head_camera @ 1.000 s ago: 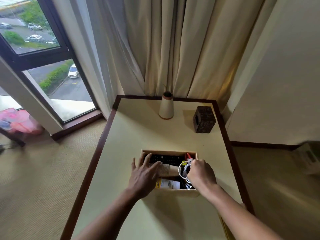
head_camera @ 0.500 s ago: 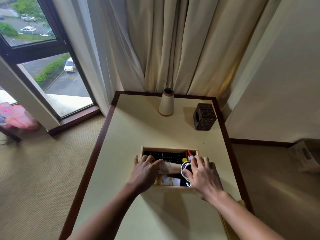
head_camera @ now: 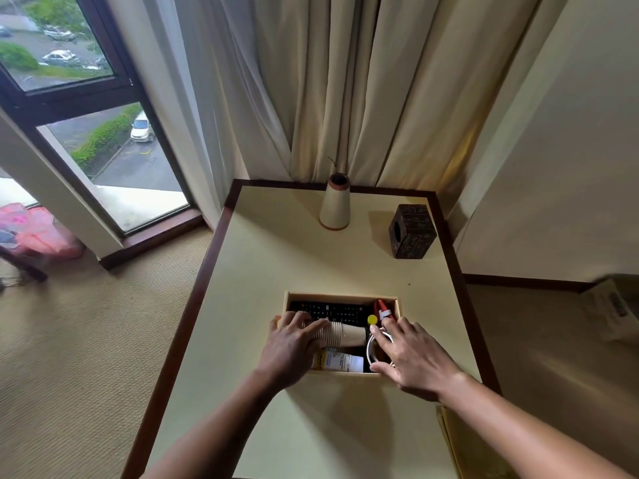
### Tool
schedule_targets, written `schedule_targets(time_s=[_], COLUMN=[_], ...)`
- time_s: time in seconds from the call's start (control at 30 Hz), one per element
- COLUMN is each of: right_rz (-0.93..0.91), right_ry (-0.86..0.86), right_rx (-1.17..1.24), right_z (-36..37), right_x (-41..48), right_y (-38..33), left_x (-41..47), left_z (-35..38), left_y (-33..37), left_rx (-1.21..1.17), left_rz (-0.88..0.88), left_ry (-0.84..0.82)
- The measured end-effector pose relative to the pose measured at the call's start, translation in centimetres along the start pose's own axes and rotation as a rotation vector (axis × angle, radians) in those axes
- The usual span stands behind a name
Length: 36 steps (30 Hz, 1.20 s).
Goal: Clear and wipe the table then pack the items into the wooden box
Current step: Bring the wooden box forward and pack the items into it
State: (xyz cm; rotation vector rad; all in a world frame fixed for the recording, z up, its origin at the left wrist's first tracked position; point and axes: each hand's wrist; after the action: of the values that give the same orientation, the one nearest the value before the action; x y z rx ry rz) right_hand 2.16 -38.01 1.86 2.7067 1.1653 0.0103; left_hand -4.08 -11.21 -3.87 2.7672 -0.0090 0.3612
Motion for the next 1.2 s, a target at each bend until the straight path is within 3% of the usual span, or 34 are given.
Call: schedule_targets(time_s=[0.07, 0.47, 0.53, 0.77, 1.0, 1.2], right_rz=[0.024, 0.346, 0.325, 0.06, 0.155, 0.038], right_ry=[-0.066, -0.058, -0.083, -0.318, -0.101, -0.019], right_rx=[0.032, 0.268, 0.273, -0.067, 0.106, -0.041], right_z=[-0.3, -1.2, -1.6, -2.0, -2.5, -1.1], right_x=[0.3, 1.1, 0.4, -0.8, -0.8, -0.5], right_y=[-0.3, -2.7, -2.5, -3.8, -2.9, -0.7], left_x=[-0.1, -0.3, -0.3, -0.3, -0.3, -0.2], left_z=[0.2, 0.7, 0.8, 0.8, 0.8, 0.6], left_y=[-0.1, -0.3, -0.2, -0.1, 0.0, 0.0], left_rx=[0.004, 0.014, 0.017, 0.018, 0.029, 0.044], left_rz=[0.001, -0.009, -0.008, -0.01, -0.009, -0.002], left_ry=[0.004, 0.022, 0.027, 0.034, 0.034, 0.03])
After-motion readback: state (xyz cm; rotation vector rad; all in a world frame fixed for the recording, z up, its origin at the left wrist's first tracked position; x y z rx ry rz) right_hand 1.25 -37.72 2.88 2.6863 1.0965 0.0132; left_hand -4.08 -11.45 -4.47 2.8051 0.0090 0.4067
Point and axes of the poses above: each hand's wrist, its own x-axis towards the middle knuckle, its own z-axis out of the palm, y = z × x, and after that the axes turned 14 degrees about y, right-handed
